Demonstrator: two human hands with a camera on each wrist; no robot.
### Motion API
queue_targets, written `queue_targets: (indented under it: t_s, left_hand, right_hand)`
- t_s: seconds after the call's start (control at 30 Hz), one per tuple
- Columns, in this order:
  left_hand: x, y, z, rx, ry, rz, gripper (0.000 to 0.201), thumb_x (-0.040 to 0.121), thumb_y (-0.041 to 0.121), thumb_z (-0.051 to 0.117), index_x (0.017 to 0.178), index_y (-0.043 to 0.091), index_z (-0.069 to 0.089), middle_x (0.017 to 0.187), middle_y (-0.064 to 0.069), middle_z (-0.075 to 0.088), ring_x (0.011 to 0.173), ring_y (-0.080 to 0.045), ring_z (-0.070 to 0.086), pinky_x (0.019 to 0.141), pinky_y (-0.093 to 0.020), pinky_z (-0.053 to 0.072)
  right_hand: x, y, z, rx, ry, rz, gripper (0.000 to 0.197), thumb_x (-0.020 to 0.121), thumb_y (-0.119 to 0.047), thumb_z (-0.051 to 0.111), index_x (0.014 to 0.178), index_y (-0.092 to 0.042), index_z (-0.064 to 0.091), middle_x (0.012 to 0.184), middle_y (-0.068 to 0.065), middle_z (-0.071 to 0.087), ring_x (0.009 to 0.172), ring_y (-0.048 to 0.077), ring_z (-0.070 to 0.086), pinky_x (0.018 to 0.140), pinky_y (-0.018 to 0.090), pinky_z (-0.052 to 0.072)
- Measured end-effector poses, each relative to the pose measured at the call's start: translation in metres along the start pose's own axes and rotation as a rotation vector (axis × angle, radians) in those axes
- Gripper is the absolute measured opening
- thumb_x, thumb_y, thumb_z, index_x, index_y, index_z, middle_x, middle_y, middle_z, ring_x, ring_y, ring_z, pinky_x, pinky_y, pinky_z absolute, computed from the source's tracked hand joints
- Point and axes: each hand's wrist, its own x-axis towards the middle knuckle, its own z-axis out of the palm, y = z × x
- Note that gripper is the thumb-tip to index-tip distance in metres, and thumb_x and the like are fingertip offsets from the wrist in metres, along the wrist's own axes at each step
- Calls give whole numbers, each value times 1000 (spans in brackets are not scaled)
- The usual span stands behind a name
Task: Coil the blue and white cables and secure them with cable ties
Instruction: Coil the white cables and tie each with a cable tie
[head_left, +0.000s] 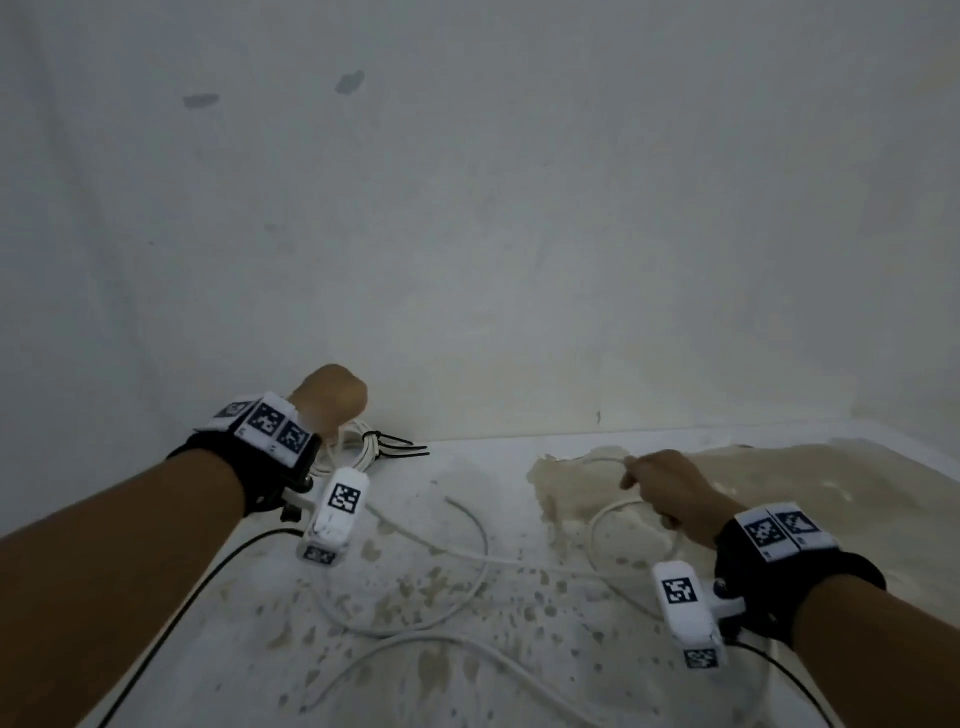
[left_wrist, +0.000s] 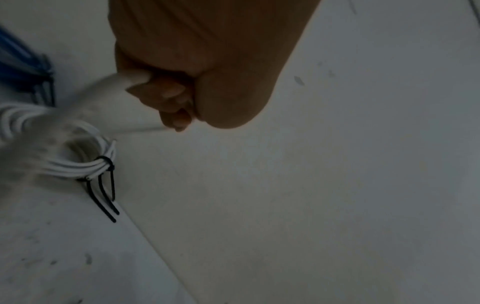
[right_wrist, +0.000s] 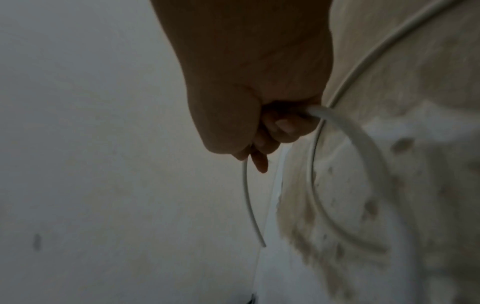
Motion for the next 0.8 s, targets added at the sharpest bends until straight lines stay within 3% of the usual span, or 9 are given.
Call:
queue_targets:
  t_s: [0.13,0.23,0.3,0.43,0.5,0.6,0.67,0.73,0.8]
  left_hand:
    - [-9,15,23,-97,-108,179,33,101,4,37,119,-2,63,117,-23,62,60,-18,45,38,-20,37]
    - [-20,32,27,-246,-135,318,30,104,16,34,103,7,64,86,-12,57,54,-14,40,46,-23,30]
    - [-26,43,26,-345,-153,331,30,105,19,34,101,9,61,76,-7,52,53,-13,37,45,-23,28]
    - [-35,54,17,-507,-183,304,29,106,19,31,107,6,57,68,-3,45,46,-10,30,39,-20,24]
    - [-36,52,11,-544,-158,299,28,106,19,31,107,6,56,67,-3,45,43,-9,30,38,-19,24]
    - [-28,48,-3,-672,-15,273,25,106,18,32,105,7,55,68,-3,47,46,-11,34,37,-17,27]
    - [-17,47,-17,-769,175,247,23,105,20,31,105,9,52,69,-3,48,49,-13,38,38,-18,31]
    - [-5,47,-30,-813,319,235,18,105,21,32,104,10,47,70,-3,46,52,-14,39,39,-19,34]
    - [2,51,-33,-796,300,226,13,104,19,35,102,10,44,74,-3,46,55,-14,42,40,-21,40]
  right_hand:
    - [-7,-23,38,118,-160,-9,33,96,-26,60,85,5,65,50,0,33,39,12,23,41,20,20]
    - [-13,-29,70,-336,-250,-152,59,81,-57,70,56,-9,46,50,-1,32,41,12,31,45,24,25]
    - [-21,-28,94,-598,-275,-187,65,77,-67,67,57,-14,35,55,0,35,48,12,37,47,25,27]
    - [-29,-29,126,-678,-306,-155,35,92,-37,58,69,-14,46,81,1,58,88,21,64,70,25,45]
    - [-29,-33,127,-705,-325,-144,24,95,-23,51,73,-13,52,82,0,55,107,25,63,77,26,44]
    - [-19,-37,111,-710,-178,-159,27,100,-18,44,112,-4,64,111,10,62,119,27,57,91,30,44]
    - [-1,-40,94,-578,12,-123,33,101,-21,44,114,1,64,121,17,64,114,31,60,91,33,46]
    - [14,-48,79,-251,123,25,53,95,-48,53,93,3,67,98,22,69,97,36,66,78,36,49]
    - [19,-62,66,53,185,97,74,81,-73,55,73,0,60,69,16,59,67,32,61,61,35,47]
